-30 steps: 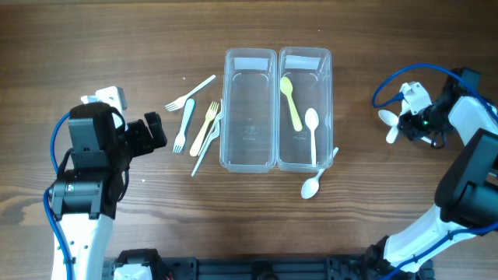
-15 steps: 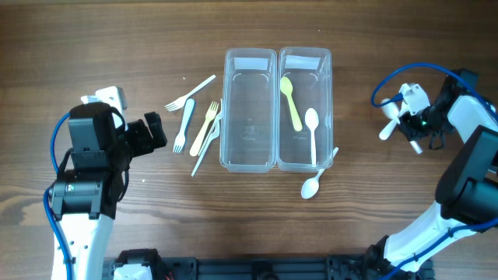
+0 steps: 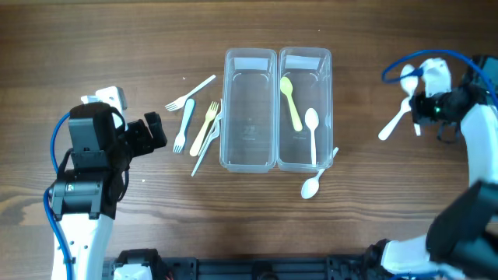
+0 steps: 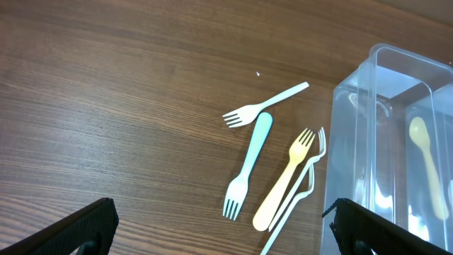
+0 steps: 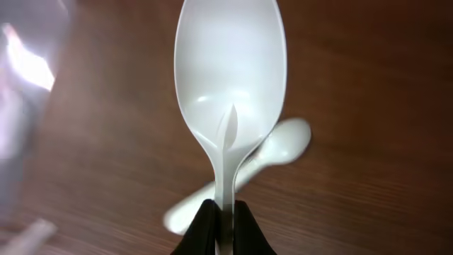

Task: Pack container
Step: 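Carry the white spoon into the right container and release it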

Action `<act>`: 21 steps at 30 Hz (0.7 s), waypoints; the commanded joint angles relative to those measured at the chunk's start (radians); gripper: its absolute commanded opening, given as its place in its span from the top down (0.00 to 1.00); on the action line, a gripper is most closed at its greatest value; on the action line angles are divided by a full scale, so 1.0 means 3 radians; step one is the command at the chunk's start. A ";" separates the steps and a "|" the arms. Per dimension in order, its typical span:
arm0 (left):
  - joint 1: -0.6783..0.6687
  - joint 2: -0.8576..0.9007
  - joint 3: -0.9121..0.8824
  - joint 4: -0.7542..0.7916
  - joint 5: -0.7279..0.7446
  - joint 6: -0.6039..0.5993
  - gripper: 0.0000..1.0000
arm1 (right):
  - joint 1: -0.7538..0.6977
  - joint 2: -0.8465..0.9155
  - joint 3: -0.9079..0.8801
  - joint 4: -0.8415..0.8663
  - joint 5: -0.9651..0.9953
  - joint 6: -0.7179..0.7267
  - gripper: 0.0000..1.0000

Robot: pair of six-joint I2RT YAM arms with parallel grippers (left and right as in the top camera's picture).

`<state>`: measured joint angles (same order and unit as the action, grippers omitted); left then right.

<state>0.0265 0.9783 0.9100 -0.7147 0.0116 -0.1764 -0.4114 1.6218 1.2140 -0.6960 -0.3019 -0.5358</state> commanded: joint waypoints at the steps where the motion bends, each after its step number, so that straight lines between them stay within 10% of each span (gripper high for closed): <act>1: 0.0015 0.0000 0.0071 0.0008 -0.0032 0.0042 0.00 | 0.0220 -0.0314 0.0029 -0.0107 -0.0459 0.0769 0.96; 21: 0.0015 0.0000 0.0071 0.0008 -0.0032 0.0042 0.00 | 0.2031 -0.0173 0.0013 -0.0010 -0.0251 0.1883 0.96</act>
<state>0.0265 0.9783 0.9100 -0.7147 0.0116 -0.1764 0.1776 1.5288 1.2144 -0.7101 -0.4023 -0.0174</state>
